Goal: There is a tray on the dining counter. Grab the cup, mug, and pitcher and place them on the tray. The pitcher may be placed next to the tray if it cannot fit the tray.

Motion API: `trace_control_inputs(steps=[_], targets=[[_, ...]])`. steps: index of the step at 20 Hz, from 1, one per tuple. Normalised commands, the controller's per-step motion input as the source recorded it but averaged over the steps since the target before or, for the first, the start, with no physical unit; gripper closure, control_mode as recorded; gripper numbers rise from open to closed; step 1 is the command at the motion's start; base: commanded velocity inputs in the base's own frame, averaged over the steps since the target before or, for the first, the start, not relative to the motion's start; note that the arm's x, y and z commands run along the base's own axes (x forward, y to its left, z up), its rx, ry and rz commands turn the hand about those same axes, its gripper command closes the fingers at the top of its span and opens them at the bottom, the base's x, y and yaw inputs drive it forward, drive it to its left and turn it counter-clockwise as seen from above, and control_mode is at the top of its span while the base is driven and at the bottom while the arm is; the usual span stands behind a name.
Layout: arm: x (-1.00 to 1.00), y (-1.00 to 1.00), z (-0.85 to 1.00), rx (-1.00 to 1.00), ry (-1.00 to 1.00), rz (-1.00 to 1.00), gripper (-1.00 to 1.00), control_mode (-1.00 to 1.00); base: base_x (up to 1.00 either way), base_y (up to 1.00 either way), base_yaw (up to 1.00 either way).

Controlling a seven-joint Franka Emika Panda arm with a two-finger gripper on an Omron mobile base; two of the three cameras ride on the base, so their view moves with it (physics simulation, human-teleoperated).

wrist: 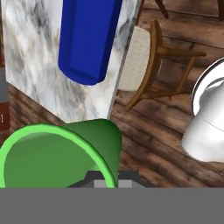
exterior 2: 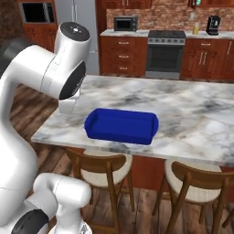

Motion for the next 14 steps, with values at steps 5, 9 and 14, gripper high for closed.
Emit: trace_control_inputs(steps=[5, 9, 14], targets=[[0.00, 0.00, 0.00, 0.00, 0.00, 0.00, 1.00, 1.00, 0.09, -0.67, 0.00], [0.00, 0.00, 0.00, 0.00, 0.00, 0.00, 1.00, 1.00, 0.24, -0.65, 0.00], [0.00, 0.00, 0.00, 0.00, 0.00, 0.00, 1.00, 1.00, 0.29, -0.29, 0.00]])
